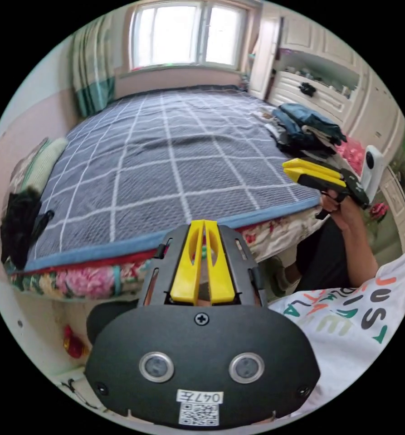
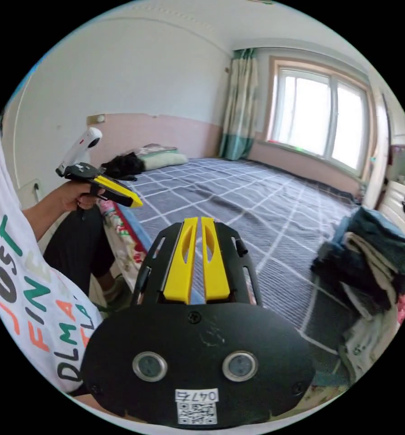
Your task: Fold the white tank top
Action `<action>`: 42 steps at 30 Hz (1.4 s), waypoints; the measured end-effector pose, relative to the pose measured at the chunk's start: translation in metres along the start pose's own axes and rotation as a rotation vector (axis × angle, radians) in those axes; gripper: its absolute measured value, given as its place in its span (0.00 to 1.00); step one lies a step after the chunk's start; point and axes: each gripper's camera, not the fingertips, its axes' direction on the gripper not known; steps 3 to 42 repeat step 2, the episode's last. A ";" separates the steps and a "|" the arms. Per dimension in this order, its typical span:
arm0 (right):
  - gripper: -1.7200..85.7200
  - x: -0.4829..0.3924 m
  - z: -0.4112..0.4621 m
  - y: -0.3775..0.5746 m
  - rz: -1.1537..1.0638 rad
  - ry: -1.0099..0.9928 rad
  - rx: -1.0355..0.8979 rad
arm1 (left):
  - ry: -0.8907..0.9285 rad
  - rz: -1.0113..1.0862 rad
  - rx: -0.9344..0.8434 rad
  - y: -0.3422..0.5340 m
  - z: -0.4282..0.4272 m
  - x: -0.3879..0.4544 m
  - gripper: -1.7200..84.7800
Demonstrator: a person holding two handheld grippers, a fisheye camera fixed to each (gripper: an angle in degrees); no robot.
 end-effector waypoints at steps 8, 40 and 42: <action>0.03 -0.027 0.029 -0.022 -0.054 -0.073 -0.013 | -0.058 -0.054 -0.064 0.022 -0.001 -0.033 0.01; 0.03 -0.027 0.029 -0.022 -0.054 -0.073 -0.013 | -0.058 -0.054 -0.064 0.022 -0.001 -0.033 0.01; 0.03 -0.027 0.029 -0.022 -0.054 -0.073 -0.013 | -0.058 -0.054 -0.064 0.022 -0.001 -0.033 0.01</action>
